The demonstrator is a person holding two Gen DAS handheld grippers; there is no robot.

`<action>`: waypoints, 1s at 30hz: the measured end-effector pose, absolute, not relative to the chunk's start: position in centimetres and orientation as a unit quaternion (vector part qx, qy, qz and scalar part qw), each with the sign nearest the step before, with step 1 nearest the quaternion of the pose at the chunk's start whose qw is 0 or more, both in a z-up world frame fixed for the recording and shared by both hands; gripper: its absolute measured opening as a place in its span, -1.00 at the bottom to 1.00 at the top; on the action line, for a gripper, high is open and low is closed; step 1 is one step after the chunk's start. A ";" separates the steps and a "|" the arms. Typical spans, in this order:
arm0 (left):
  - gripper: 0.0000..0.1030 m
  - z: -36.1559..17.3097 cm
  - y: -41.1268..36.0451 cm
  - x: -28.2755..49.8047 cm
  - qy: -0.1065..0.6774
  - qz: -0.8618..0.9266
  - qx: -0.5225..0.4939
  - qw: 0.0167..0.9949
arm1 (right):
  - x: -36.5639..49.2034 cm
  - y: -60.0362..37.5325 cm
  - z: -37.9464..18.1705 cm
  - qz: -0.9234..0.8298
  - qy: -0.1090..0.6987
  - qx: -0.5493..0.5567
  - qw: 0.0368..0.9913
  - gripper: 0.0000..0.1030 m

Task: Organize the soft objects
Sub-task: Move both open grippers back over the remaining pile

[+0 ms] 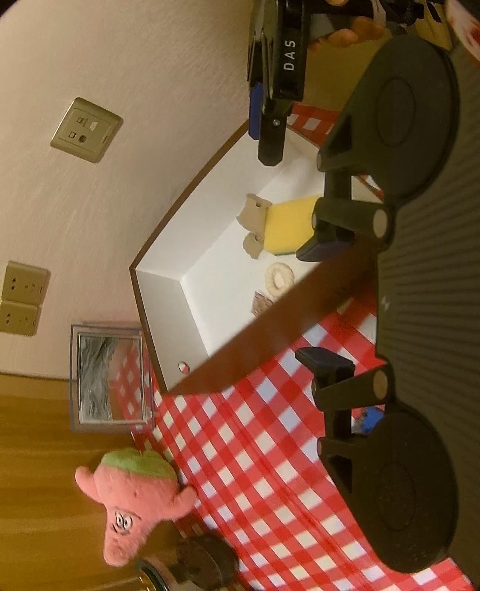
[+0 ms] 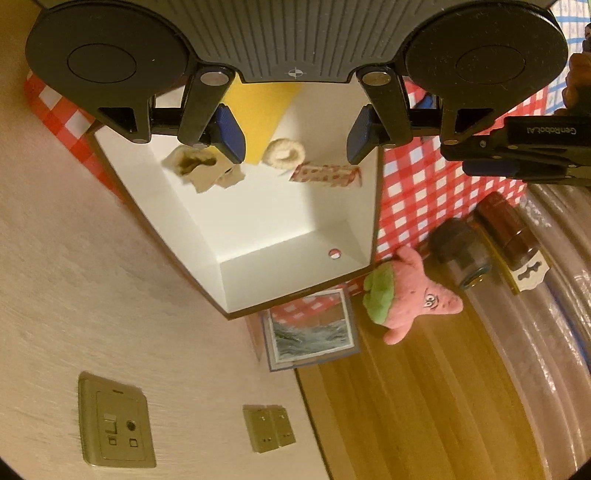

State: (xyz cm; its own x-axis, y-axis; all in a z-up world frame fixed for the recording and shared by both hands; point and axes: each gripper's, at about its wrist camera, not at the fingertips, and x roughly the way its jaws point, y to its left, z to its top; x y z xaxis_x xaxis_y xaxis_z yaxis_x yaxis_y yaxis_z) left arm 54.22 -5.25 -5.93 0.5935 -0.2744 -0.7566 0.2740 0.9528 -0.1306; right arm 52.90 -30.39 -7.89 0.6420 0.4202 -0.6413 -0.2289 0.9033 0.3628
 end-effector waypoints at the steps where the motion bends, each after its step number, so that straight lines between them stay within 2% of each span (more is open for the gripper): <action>1: -0.07 -5.9 -4.9 53.7 0.423 -0.151 -0.001 0.893 | 52.6 -30.2 -7.8 0.183 0.382 0.125 0.897 0.18; 16: -0.07 -5.4 2.3 47.0 0.427 -0.083 -0.038 0.900 | 48.4 -22.9 -6.5 0.270 0.380 0.111 0.878 0.18; 30: -0.07 -7.0 9.9 41.5 0.444 0.014 -0.072 0.893 | 47.2 -13.8 -9.6 0.345 0.425 0.068 0.834 0.18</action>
